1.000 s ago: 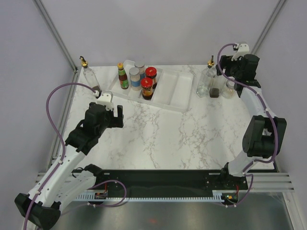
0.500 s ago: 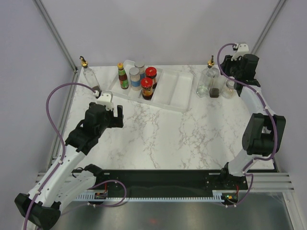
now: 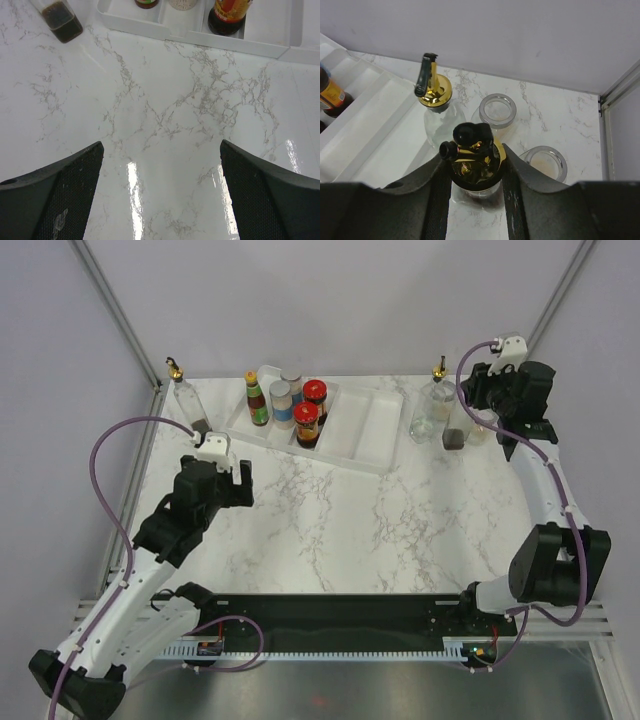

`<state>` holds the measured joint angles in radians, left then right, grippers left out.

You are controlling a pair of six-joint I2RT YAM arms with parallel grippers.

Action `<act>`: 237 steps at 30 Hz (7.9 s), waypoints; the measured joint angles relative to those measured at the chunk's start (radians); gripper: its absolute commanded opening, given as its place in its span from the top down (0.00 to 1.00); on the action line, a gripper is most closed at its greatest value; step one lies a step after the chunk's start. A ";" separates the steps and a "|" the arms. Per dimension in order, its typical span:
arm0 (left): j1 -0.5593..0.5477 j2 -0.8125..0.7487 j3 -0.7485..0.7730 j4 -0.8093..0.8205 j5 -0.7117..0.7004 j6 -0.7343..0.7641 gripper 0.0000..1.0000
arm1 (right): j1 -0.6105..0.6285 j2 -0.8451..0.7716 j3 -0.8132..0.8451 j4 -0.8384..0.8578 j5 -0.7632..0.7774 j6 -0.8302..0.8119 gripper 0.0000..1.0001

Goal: Organize the condiment bottles
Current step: Pick up the bottle from the corner of the board, then place the bottle in the storage box, then pick up the bottle from the corner of the board.

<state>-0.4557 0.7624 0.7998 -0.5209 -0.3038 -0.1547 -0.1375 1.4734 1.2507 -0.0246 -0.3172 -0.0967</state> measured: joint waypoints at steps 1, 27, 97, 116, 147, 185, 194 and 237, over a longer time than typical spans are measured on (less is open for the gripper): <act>0.000 -0.004 -0.001 0.000 -0.003 0.000 0.00 | 0.000 -0.022 -0.004 -0.006 -0.005 -0.003 1.00; 0.000 -0.007 -0.005 0.001 -0.011 0.000 0.00 | 0.136 -0.284 -0.127 -0.221 -0.175 0.051 1.00; 0.031 0.043 -0.005 0.033 -0.040 -0.019 0.00 | 0.500 0.325 0.529 -0.124 0.166 -0.066 0.02; 0.443 0.426 0.214 0.076 0.238 -0.163 0.29 | 0.497 -0.510 -0.354 -0.206 -0.163 -0.106 0.02; 0.478 0.980 0.789 0.187 -0.099 -0.200 0.14 | 0.399 -0.569 -0.454 -0.268 -0.296 -0.150 0.02; 0.468 0.907 0.302 0.993 -0.254 -0.281 0.16 | 0.397 -0.523 -0.443 -0.307 -0.340 -0.163 0.02; 0.468 0.950 0.192 1.260 -0.226 -0.165 0.05 | 0.397 -0.507 -0.440 -0.315 -0.341 -0.166 0.02; 0.489 1.192 0.397 1.297 -0.206 -0.105 0.04 | 0.393 -0.471 -0.416 -0.355 -0.344 -0.188 0.02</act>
<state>0.0334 1.9545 1.1969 0.7757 -0.5095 -0.2592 0.2550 1.0027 0.8349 -0.3798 -0.6609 -0.2852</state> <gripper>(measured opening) 0.956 0.979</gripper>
